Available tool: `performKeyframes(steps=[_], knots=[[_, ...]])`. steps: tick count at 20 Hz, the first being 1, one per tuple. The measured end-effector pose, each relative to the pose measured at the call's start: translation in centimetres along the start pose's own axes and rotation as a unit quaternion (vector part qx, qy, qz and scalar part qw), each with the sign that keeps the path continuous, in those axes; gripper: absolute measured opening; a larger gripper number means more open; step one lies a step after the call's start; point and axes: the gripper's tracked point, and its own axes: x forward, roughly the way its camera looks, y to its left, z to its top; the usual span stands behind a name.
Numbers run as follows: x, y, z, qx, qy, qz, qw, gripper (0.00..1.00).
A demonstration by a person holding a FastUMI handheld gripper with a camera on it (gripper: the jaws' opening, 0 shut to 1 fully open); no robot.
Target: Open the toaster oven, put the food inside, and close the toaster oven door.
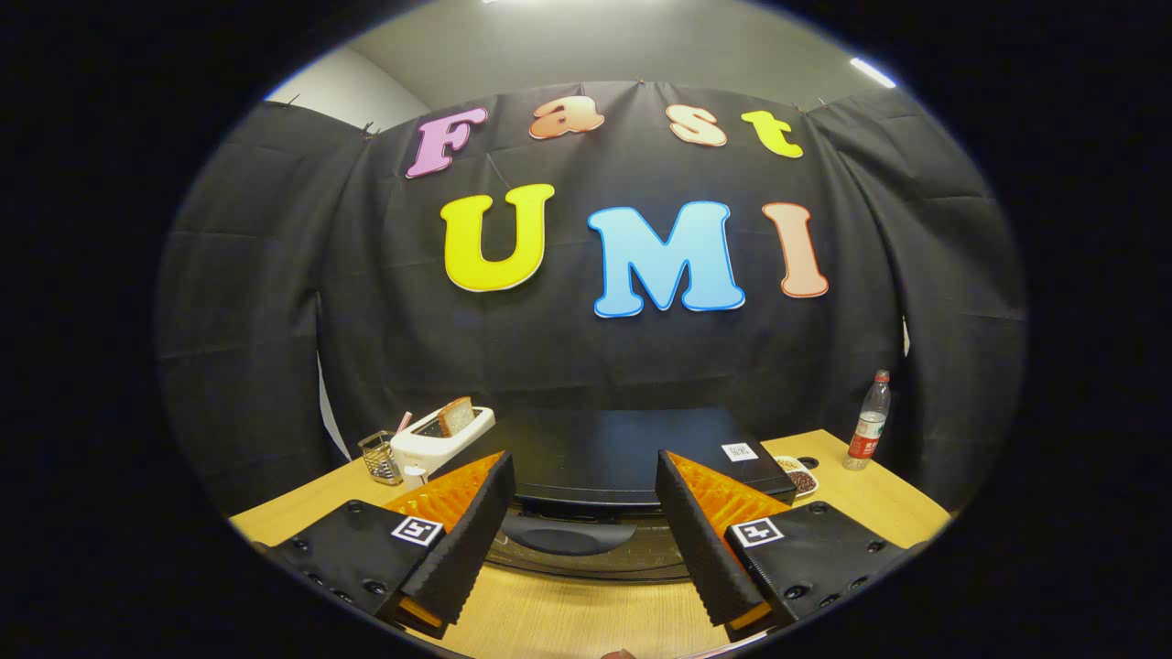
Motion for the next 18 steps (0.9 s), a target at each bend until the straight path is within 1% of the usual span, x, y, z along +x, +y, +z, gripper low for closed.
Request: performKeyframes(steps=[5, 9, 11, 12, 13, 18], knots=[[2.6, 0.2, -2.7, -0.002, 0.032, -0.011, 0.999, 0.98], [3.7, -0.2, -4.9, 0.001, 0.061, -0.034, 0.998, 0.99], [3.8, 0.4, -5.8, -0.004, 0.066, -0.035, 0.997, 0.96], [3.8, 0.6, -5.1, -0.015, 0.047, -0.037, 0.998, 0.96], [3.7, 0.5, -5.6, -0.02, 0.051, -0.038, 0.998, 0.98], [3.1, 0.6, -5.7, -0.016, 0.043, -0.037, 0.998, 0.97]])
